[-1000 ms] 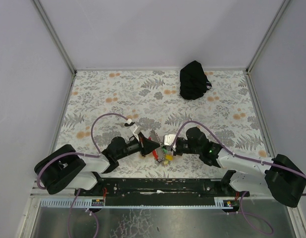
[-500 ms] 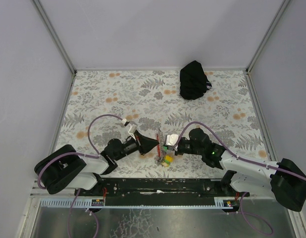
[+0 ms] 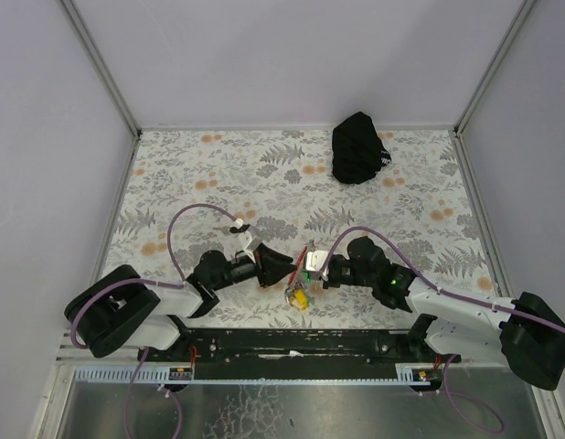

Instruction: Put the keys on the keyring

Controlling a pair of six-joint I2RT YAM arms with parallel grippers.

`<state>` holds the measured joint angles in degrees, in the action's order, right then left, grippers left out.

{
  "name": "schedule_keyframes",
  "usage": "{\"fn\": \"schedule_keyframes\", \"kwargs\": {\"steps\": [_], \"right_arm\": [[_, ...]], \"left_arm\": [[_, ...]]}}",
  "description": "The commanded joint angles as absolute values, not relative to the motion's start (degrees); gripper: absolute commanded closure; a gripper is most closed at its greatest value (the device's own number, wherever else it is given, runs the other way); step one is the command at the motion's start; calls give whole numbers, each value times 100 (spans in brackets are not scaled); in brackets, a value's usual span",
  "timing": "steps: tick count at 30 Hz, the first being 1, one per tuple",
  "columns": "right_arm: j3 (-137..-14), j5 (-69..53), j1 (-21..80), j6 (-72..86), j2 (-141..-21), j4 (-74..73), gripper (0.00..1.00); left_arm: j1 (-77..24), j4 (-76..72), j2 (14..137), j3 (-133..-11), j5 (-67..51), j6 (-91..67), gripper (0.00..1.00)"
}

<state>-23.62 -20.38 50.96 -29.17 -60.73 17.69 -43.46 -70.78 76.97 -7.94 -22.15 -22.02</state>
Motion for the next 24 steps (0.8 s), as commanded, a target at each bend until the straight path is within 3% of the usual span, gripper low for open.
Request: {"fn": "schedule_keyframes", "kwargs": {"steps": [1,8,12,24], "right_arm": [[-2710,-2008,5148,-3116,-5957,1745,100],[-2751,-1970,5151,-3199,-5959,1626,100],[-2755,-2007,5156,-3213,-5959,1617,100],[-2793,-2105,5156,-3208,-5987,1548,100]], "left_arm": [[-4151,-7014,7811,-1108,-3183,-990,68],[-3780,-6404,7852,-1280,-4534,186,69],[-3779,-5784,7884,-1505,-4666,535,70],[-3796,-5780,8371,-1867,-4947,660,75]]}}
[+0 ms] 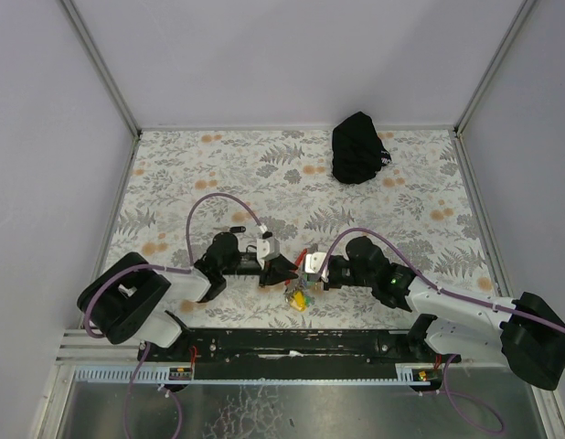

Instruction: Put the keys on the keyring

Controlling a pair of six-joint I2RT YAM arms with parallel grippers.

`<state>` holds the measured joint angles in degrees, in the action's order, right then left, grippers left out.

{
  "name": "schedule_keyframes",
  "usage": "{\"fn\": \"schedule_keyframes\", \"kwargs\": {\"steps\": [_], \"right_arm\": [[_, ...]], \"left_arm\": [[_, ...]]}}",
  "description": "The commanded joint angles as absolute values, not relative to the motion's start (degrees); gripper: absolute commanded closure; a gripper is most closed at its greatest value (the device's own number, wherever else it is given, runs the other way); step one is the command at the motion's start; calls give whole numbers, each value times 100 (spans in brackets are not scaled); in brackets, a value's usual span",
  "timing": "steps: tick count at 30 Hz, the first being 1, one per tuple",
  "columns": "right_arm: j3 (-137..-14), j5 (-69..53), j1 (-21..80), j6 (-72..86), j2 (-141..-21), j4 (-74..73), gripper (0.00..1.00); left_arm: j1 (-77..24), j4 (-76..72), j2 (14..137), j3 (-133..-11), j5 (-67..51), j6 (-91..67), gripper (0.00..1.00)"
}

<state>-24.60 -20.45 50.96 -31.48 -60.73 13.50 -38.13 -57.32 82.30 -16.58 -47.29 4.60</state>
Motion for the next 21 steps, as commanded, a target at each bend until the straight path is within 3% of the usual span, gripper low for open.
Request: {"fn": "schedule_keyframes", "kwargs": {"steps": [1,21], "right_arm": [[-2795,-2116,5156,-3204,-5990,1547,100],[-2838,-2177,5151,-3197,-6029,1514,100]], "left_arm": [[-3797,-5759,8394,-1890,-4936,678,75],[-3835,-5503,8680,-2156,-5027,792,80]]}}
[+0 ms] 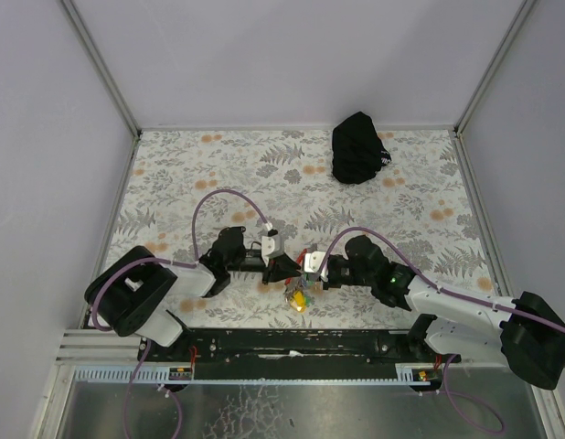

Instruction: Put the keys on the keyring

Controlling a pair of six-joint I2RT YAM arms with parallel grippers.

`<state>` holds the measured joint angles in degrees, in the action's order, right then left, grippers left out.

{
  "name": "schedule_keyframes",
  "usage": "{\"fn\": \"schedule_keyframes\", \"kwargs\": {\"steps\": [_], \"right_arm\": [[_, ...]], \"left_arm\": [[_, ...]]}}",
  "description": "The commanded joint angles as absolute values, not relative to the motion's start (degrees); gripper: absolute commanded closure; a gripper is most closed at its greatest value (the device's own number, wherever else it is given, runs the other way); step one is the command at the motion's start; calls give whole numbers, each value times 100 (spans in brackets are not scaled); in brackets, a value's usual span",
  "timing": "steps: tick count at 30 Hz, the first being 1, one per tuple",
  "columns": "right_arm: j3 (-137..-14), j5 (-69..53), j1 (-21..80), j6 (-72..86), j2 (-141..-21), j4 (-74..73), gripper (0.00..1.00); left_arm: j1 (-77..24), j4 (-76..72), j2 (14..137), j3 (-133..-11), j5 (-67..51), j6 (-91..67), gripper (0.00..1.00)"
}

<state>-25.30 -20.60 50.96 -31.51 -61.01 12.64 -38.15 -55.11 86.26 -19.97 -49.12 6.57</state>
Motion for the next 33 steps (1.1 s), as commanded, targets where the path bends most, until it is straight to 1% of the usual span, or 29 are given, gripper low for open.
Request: {"fn": "schedule_keyframes", "kwargs": {"steps": [1,7,8,11,12,13,23,27,33], "right_arm": [[-2838,-2179,5153,-3199,-6030,1512,100],[-2845,-2219,5150,-3189,-6026,1503,100],[-2847,-2223,5156,-3189,-6034,1503,100],[-2856,-2220,5156,-3187,-6047,1482,100],[-2844,-2204,5159,-3190,-6036,1479,100],[-2829,-2172,5158,-3186,-6014,1477,100],[-2465,-1638,5155,-2976,-5680,1982,100],[-2457,-1626,5155,-2954,-5670,1987,100],[-2439,-1685,5159,-2966,-5644,1956,100]], "left_arm": [[-3847,-5476,8688,-2176,-5027,802,81],[-3927,-5415,8754,-2251,-4987,818,83],[-3936,-5408,8754,-2262,-4973,822,84],[-3947,-5331,8758,-2285,-4955,852,94],[-3946,-5306,8759,-2281,-4912,867,99],[-3946,-5301,8747,-2258,-4865,866,100],[-3929,-5434,8479,-1929,-4564,680,100],[-3929,-5531,8514,-1901,-4593,631,99],[-3875,-6010,8457,-1761,-4483,175,100]]}}
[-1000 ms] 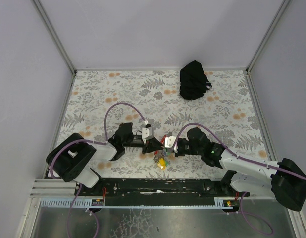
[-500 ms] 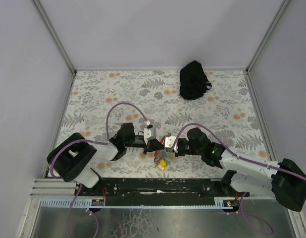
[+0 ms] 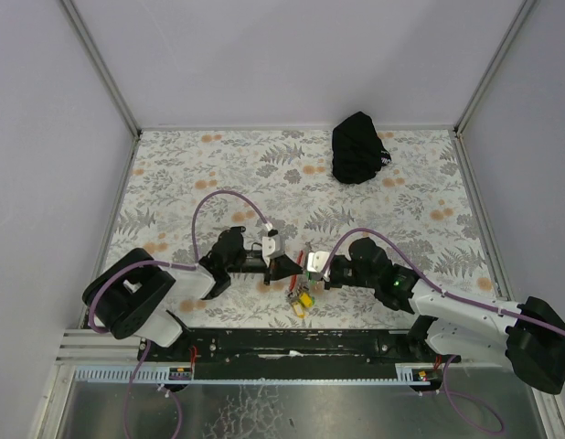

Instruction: Put the keys on the keyring

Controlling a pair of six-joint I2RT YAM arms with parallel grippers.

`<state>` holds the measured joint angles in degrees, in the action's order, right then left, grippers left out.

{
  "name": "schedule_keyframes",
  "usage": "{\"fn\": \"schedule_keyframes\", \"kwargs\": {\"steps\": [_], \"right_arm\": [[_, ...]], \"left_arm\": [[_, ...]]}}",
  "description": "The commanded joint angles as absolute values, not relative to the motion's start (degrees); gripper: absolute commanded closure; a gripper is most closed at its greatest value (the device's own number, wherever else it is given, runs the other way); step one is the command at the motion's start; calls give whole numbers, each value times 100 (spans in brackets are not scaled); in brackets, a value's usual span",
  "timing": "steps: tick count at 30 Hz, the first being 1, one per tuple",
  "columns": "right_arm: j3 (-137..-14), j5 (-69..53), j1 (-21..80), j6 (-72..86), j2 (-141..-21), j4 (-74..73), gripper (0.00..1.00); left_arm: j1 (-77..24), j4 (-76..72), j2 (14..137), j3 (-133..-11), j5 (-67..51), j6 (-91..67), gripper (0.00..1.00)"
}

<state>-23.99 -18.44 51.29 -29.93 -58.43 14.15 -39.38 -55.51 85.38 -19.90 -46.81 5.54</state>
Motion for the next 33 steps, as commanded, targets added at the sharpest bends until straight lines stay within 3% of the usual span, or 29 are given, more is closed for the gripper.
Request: {"fn": "schedule_keyframes", "kwargs": {"steps": [1,13,22,33], "right_arm": [[-2435,-1699,5153,-2974,-5654,1940,100],[-2452,-1731,5150,-3058,-5832,1905,100],[-2637,-1994,5155,-3083,-6203,1855,100],[-2619,-1752,5157,-3041,-6076,2027,100]], "left_arm": [[-3839,-6177,8454,-1712,-4410,15,100],[-3803,-7281,8119,-1302,-2713,-1744,100],[-3983,-8566,8504,-1269,-2208,-2989,100],[-4456,-9154,8873,-1147,-1090,-3395,100]]}}
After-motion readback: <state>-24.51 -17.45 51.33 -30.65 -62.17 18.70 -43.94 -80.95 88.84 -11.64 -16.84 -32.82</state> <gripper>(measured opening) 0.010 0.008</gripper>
